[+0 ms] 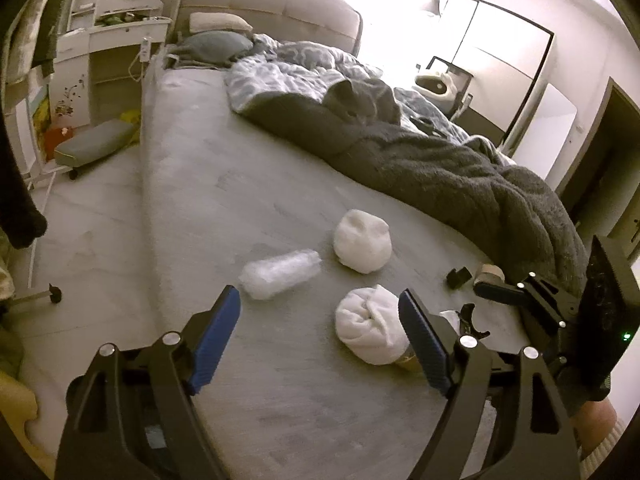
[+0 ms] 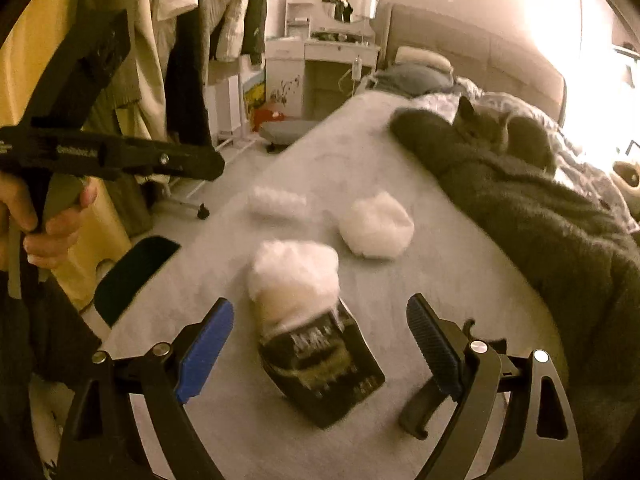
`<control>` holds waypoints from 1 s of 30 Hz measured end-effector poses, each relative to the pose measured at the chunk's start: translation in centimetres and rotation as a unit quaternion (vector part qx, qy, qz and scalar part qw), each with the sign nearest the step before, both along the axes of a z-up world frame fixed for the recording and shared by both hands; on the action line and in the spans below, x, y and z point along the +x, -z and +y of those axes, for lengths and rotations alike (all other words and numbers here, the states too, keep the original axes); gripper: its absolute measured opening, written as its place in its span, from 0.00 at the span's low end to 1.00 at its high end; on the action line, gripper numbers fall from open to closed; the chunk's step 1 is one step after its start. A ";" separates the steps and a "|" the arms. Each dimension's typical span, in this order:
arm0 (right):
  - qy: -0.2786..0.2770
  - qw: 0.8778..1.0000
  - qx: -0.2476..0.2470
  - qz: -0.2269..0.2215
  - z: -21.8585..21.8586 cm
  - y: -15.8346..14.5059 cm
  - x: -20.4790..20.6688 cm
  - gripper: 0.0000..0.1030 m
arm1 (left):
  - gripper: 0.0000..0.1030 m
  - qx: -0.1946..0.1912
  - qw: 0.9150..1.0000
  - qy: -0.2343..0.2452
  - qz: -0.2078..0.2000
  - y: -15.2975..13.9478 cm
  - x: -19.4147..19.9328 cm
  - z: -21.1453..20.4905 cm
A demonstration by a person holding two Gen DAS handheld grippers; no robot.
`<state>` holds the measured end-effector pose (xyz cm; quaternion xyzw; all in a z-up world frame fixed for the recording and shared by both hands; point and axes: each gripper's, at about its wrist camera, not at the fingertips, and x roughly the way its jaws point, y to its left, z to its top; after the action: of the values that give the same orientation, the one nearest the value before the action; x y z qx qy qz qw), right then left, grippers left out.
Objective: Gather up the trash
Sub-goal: 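Grasp the white towel bundle with the left tool while the right tool grasps the black tissue bag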
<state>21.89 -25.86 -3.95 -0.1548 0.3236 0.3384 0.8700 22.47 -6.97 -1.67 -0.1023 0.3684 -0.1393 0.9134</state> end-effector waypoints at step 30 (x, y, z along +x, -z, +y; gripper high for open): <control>-0.024 0.999 0.001 0.041 -3.1 2.6 1.4 0.52 | 0.83 -0.004 0.997 0.014 0.080 4.9 3.4 -5.5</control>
<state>23.27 -28.92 -6.54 -0.1480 0.3545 0.3658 0.8477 25.85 -12.44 -6.53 -0.1113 0.4412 -0.1451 0.8786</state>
